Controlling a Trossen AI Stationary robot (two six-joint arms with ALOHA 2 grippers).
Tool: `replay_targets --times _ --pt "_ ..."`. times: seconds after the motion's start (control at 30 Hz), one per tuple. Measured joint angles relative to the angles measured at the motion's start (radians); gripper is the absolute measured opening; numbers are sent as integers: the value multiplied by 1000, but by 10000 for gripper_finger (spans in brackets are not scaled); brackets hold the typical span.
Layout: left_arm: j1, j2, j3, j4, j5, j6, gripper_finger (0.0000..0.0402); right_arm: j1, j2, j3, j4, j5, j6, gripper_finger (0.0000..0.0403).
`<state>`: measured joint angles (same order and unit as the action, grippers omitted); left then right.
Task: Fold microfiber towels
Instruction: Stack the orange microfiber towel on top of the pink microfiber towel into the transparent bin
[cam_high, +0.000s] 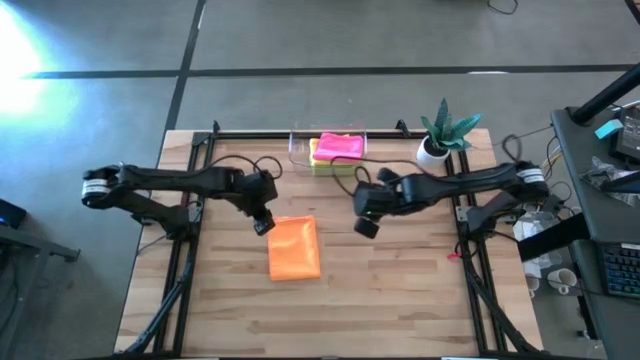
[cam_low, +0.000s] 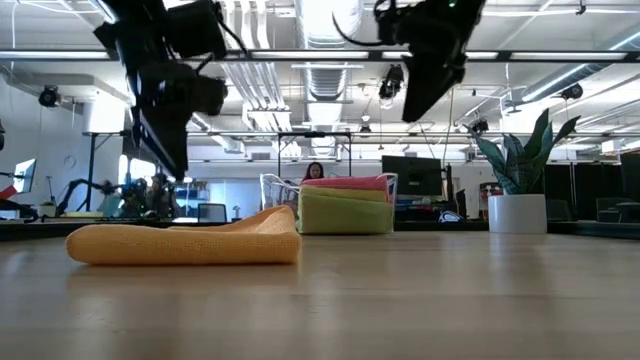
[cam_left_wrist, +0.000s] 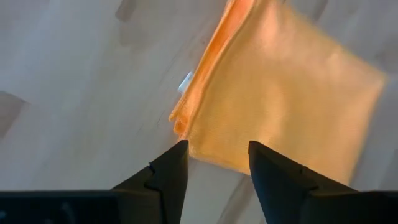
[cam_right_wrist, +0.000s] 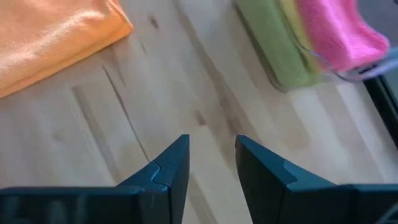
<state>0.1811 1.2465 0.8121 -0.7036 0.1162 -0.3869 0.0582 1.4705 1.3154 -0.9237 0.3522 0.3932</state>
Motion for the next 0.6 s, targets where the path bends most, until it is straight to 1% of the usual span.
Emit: replay_targets --times 0.07,0.2,0.27,0.37,0.47,0.6 --pt "-5 -26 11 1 0 -8 152 0 -51 -45 22 3 14 121" --pt "-21 -84 -13 6 -1 -95 152 0 -142 -157 104 0 101 121" --pt "-39 -114 -39 3 -14 -145 152 0 -180 -221 170 -34 147 121" --pt "-78 -150 -82 21 -60 -228 152 0 -219 -317 295 -102 209 121" --pt "-121 -175 -128 71 -72 -302 152 0 -231 -398 454 -160 270 121" --pt "-166 -194 -183 152 -72 -368 152 0 -216 -473 671 -173 314 121"
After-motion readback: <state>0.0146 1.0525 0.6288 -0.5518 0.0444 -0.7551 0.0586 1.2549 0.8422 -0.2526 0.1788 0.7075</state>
